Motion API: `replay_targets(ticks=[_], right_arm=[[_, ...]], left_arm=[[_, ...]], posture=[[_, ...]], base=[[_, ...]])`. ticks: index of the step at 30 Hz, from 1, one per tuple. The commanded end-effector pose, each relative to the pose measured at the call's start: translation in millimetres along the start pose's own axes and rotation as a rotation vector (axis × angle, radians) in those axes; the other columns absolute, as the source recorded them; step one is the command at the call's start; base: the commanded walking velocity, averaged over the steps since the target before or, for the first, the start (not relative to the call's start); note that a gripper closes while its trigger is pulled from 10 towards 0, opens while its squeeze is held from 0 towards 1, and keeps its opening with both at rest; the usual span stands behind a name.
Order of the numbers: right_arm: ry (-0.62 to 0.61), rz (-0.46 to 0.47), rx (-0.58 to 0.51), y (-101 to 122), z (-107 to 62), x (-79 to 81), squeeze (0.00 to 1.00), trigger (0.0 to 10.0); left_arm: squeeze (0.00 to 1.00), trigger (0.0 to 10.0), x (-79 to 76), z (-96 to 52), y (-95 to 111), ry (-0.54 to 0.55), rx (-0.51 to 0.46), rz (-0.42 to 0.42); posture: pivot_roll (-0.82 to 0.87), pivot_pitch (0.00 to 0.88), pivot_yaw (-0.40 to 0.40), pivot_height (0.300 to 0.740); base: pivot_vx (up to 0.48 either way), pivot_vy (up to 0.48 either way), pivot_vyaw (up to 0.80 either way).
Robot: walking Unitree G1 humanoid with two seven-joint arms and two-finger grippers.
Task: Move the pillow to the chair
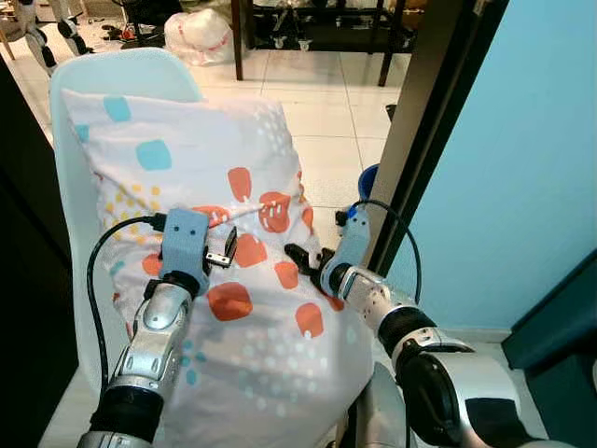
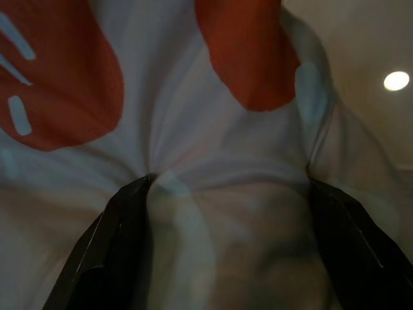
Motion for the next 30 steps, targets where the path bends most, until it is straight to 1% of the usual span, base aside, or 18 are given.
replay_targets(ticks=[1, 2, 3, 4, 9, 12, 15, 17, 18, 20, 21, 23, 25, 27, 29, 30], right_arm=[[-0.017, 0.062, 0.123, -37.8, -1.0, -5.1, 0.00, 10.0], [-0.004, 0.061, 0.132, -39.7, -0.7, -2.5, 0.00, 0.0], [-0.004, 0.061, 0.132, -39.7, -0.7, -2.5, 0.00, 0.0], [0.015, 0.055, 0.149, -42.4, -0.4, 1.3, 0.00, 0.0], [0.019, 0.059, 0.160, -43.9, -0.7, 2.2, 0.00, 0.0], [0.026, 0.075, 0.165, -44.4, -0.9, 3.3, 0.00, 0.0], [0.047, 0.089, 0.139, -40.2, 0.2, 7.2, 0.00, 0.0], [0.054, 0.094, 0.092, -31.4, 1.3, 8.7, 0.00, 0.0], [0.054, 0.094, 0.092, -31.4, 1.3, 8.7, 0.00, 0.0], [0.070, 0.119, 0.032, -18.7, 1.8, 11.1, 0.00, 0.0], [0.070, 0.119, 0.032, -18.7, 1.8, 11.1, 0.00, 0.0], [0.118, 0.158, -0.030, -4.2, 1.8, 18.2, 0.00, 0.0], [0.134, 0.169, -0.046, -0.1, 1.7, 20.6, 0.00, 0.0], [0.145, 0.178, -0.087, 8.1, 1.4, 22.5, 0.00, 0.0], [0.178, 0.223, -0.137, 18.8, 0.5, 27.3, 0.00, 0.0], [0.178, 0.223, -0.137, 18.8, 0.5, 27.3, 0.00, 0.0]], left_arm=[[0.00, 10.0, 0.7, -3.5, -10.2, 0.009, 0.038, -0.028], [0.00, 10.0, 0.6, -4.0, -10.8, 0.010, 0.039, -0.033], [0.00, 10.0, 0.6, -4.0, -10.8, 0.010, 0.039, -0.033], [0.00, 10.0, 0.8, -4.6, -11.7, 0.014, 0.042, -0.041], [0.00, 10.0, 1.2, -4.9, -12.6, 0.019, 0.047, -0.050], [0.00, 10.0, 2.9, -5.2, -15.7, 0.038, 0.063, -0.085], [0.00, 10.0, 5.6, -5.0, -17.6, 0.055, 0.073, -0.109], [0.00, 10.0, 8.2, -5.0, -18.4, 0.069, 0.076, -0.130], [0.00, 10.0, 8.2, -5.0, -18.4, 0.069, 0.076, -0.130], [0.00, 10.0, 10.4, -4.0, -17.3, 0.080, 0.073, -0.151], [0.00, 10.0, 10.4, -4.0, -17.3, 0.080, 0.073, -0.151], [0.00, 10.0, 12.2, -1.7, -13.1, 0.086, 0.059, -0.173], [0.00, 10.0, 12.7, -0.9, -11.5, 0.088, 0.053, -0.180], [0.00, 10.0, 13.5, 0.4, -8.5, 0.094, 0.042, -0.197], [0.00, 10.0, 17.2, 2.0, -1.5, 0.115, 0.013, -0.232], [0.00, 10.0, 17.2, 2.0, -1.5, 0.115, 0.013, -0.232]], posture=[[0.01, 0.093, -0.048, 0.445], [0.01, 0.088, -0.050, 0.445], [0.01, 0.088, -0.050, 0.445], [0.01, 0.084, -0.052, 0.445], [0.01, 0.077, -0.055, 0.445], [0.01, 0.074, -0.054, 0.445], [0.01, 0.073, -0.053, 0.445], [0.01, 0.073, -0.053, 0.445], [0.01, 0.073, -0.053, 0.445], [0.01, 0.074, -0.053, 0.445], [0.01, 0.074, -0.053, 0.445], [0.01, 0.077, -0.051, 0.445], [0.01, 0.077, -0.051, 0.445], [0.01, 0.076, -0.049, 0.445], [0.01, 0.078, -0.050, 0.445], [0.01, 0.078, -0.050, 0.445]], base=[[0.000, 0.000, 0.00], [0.000, 0.000, 0.00], [0.000, 0.000, 0.00], [0.000, 0.000, 0.00], [0.000, 0.000, 0.00], [0.000, 0.000, 0.00], [0.000, 0.000, 0.00], [0.000, 0.000, 0.00], [0.000, 0.000, 0.00], [0.000, 0.000, 0.00], [0.000, 0.000, 0.00], [0.000, 0.000, 0.00], [0.000, 0.000, 0.00], [0.000, 0.000, 0.00], [0.000, 0.000, 0.00], [0.000, 0.000, 0.00]])
Point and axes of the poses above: a point about 5 cm out from each wrist's last joint towards the gripper, its own z axis pointing out of the wrist towards the gripper, its own y axis along the axis of the wrist's last joint, x = y × z, the point moved 6 cm from there along z, pointing out of the wrist towards the gripper
